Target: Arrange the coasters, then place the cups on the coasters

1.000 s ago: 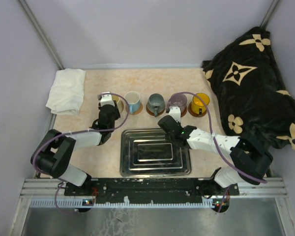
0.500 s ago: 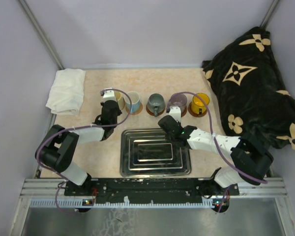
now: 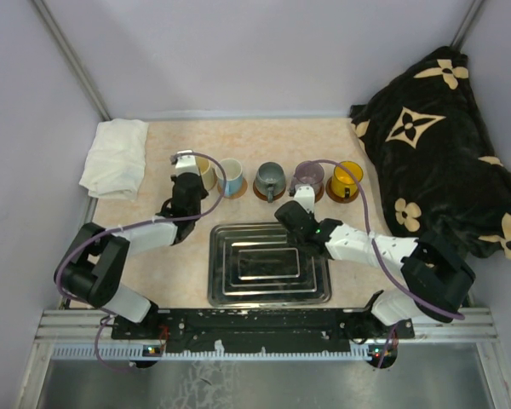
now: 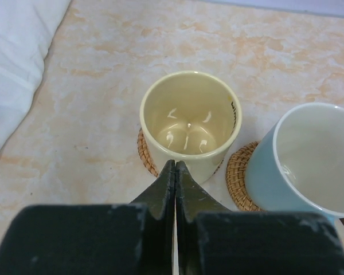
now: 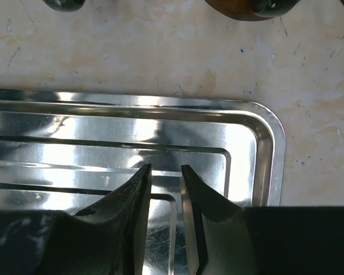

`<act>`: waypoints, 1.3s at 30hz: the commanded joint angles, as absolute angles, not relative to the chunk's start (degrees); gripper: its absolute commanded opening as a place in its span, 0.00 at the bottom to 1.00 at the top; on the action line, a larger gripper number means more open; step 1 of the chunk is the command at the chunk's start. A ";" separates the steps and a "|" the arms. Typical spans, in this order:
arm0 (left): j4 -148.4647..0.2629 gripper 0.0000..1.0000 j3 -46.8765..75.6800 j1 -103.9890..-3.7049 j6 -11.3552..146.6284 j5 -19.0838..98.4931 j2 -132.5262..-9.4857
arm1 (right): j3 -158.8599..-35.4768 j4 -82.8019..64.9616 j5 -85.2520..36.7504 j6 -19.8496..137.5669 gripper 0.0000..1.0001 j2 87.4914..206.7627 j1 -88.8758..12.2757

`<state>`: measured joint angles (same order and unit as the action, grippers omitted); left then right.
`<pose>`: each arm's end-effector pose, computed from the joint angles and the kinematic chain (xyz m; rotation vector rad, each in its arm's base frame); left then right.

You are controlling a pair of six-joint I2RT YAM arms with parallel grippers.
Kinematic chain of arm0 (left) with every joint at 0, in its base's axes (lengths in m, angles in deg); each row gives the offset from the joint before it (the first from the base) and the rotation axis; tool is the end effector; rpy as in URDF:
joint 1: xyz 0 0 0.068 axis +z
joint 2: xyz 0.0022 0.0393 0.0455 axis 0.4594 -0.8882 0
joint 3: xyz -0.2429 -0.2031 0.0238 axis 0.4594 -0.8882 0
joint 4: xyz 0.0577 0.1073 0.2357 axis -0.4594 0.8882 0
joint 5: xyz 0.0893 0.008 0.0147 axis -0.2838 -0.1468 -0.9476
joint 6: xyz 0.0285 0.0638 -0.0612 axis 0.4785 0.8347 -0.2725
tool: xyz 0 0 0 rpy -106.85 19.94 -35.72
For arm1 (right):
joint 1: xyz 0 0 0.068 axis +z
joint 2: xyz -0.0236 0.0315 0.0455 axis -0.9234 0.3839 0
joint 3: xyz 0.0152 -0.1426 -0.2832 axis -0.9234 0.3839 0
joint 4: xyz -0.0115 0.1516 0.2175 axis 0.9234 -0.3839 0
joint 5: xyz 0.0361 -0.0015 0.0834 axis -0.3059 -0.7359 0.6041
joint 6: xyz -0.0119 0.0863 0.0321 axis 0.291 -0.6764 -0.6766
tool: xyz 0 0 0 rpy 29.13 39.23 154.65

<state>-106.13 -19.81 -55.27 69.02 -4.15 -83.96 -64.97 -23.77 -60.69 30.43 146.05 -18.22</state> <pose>0.3341 -0.1221 0.2297 -0.1466 1.7958 0.1025 0.2217 0.1953 0.2025 -0.0786 2.3338 0.0957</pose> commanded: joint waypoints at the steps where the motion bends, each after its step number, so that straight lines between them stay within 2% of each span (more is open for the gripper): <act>1: -106.71 0.00 -20.00 -55.10 71.04 -5.19 -80.31 | -64.45 -21.44 -62.09 29.20 0.28 143.75 -18.91; 3: -106.59 0.00 -19.76 -55.04 71.04 -5.05 -80.25 | -64.49 -21.26 -61.88 29.23 0.28 143.91 -18.83; 6: -105.89 0.24 -19.71 -55.03 69.81 -5.09 -79.71 | -64.68 -21.19 -61.70 29.45 0.28 144.10 -18.96; 7: -105.80 0.28 -19.60 -55.06 69.47 -5.11 -79.40 | -64.73 -21.18 -61.61 29.39 0.28 144.07 -18.87; 13: -100.71 0.36 -12.68 -54.99 70.79 -5.18 -78.89 | -64.20 -21.25 -61.72 29.47 0.28 143.86 -18.87; 15: -97.73 0.41 -9.14 -54.81 71.56 -5.44 -79.64 | -63.93 -21.21 -61.75 29.37 0.28 143.68 -18.87; 16: -95.42 0.49 -7.52 -54.59 71.57 -5.13 -80.15 | -63.85 -21.24 -61.69 29.31 0.28 143.54 -18.84; 18: -90.51 0.51 -3.52 -54.05 70.60 -4.34 -81.89 | -63.56 -21.03 -61.71 29.13 0.28 143.25 -18.88; 22: -81.85 0.49 1.95 -52.90 66.83 -3.95 -84.71 | -63.39 -21.16 -61.96 28.98 0.28 142.67 -18.95; 27: -77.34 0.40 2.28 -50.81 60.66 -0.98 -83.09 | -62.66 -21.35 -62.35 28.83 0.28 141.75 -18.91; 31: -69.03 0.12 6.83 -49.96 57.15 -2.10 -82.97 | -62.20 -21.34 -62.43 28.80 0.28 141.55 -18.84; 32: -66.12 0.08 7.97 -49.96 57.62 -1.57 -82.82 | -62.18 -21.27 -62.44 28.82 0.28 141.61 -18.89; 35: -62.82 0.09 10.06 -49.89 58.60 -0.24 -80.79 | -61.88 -20.78 -62.40 28.69 0.28 141.63 -18.86; 38: -63.15 0.00 9.41 -49.93 60.33 2.61 -77.82 | -61.89 -20.43 -62.15 28.58 0.28 141.76 -18.91; 39: -62.67 0.00 9.49 -49.88 60.74 3.37 -77.02 | -61.92 -20.37 -62.07 28.54 0.28 141.80 -18.88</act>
<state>-66.57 8.14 -50.00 59.60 -0.39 -81.62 -61.59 -22.67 -60.75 29.51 143.63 -18.22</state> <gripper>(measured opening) 0.023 0.282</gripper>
